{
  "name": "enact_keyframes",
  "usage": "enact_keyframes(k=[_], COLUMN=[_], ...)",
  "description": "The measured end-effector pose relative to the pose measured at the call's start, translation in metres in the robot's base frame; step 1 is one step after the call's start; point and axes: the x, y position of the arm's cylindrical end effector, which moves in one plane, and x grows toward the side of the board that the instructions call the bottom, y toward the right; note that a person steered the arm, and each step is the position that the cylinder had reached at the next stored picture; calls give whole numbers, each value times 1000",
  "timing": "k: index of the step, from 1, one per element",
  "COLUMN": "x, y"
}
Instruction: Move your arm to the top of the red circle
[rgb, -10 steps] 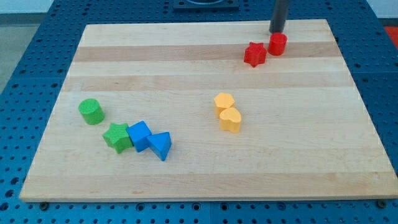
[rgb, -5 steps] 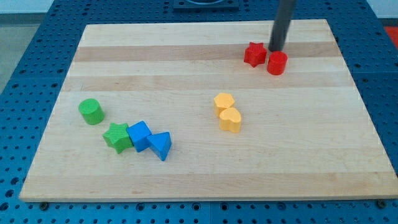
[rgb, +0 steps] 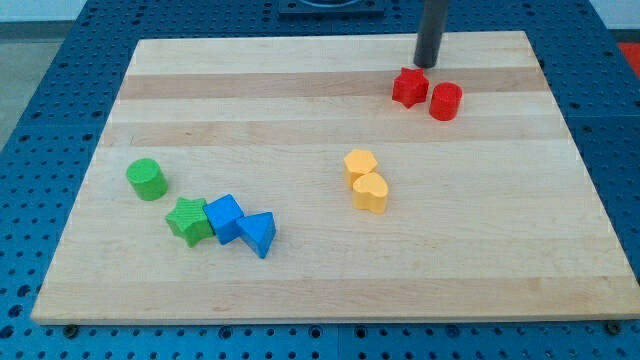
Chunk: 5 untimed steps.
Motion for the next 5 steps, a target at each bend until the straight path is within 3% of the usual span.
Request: enact_keyframes(k=[5], x=[29], y=[7])
